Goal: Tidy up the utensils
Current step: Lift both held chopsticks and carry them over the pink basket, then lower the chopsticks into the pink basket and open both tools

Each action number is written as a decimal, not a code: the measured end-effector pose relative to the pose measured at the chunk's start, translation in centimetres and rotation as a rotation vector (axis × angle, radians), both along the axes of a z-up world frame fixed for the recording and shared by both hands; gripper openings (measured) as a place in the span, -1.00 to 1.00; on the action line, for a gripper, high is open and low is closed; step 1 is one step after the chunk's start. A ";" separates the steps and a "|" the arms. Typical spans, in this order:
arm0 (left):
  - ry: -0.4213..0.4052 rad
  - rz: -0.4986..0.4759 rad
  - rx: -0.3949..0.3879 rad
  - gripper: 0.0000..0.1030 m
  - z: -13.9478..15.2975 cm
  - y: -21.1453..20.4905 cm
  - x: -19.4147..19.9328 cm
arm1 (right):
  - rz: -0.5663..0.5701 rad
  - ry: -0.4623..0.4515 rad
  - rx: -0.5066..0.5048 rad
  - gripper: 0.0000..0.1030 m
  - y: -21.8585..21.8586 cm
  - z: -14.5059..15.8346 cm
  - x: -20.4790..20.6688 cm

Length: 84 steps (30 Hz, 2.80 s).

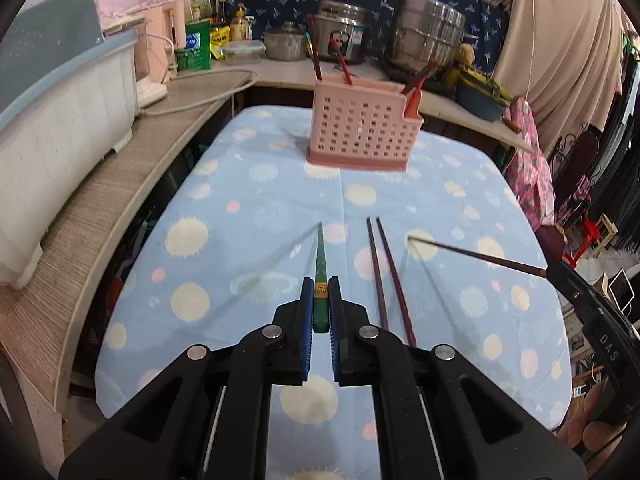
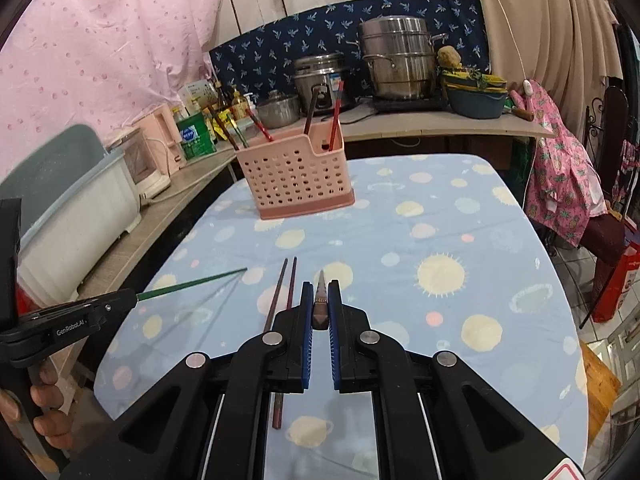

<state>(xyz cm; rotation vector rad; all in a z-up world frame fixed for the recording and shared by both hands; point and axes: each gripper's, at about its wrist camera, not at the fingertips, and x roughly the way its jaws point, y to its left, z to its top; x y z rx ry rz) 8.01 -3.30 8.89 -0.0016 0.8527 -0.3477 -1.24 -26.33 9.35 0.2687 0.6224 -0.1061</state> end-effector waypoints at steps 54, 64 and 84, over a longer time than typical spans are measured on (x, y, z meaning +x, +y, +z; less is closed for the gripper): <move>-0.325 0.126 -0.198 -0.87 19.0 -5.3 22.0 | -0.011 -0.389 0.088 -0.87 -6.4 17.5 23.7; -0.244 0.126 -0.171 -0.87 14.8 -6.3 25.4 | -0.009 -0.274 0.074 -0.87 -6.3 12.5 28.2; -0.228 0.142 -0.105 0.00 11.9 -6.4 22.3 | 0.009 -0.264 0.052 -0.26 -5.1 11.5 24.6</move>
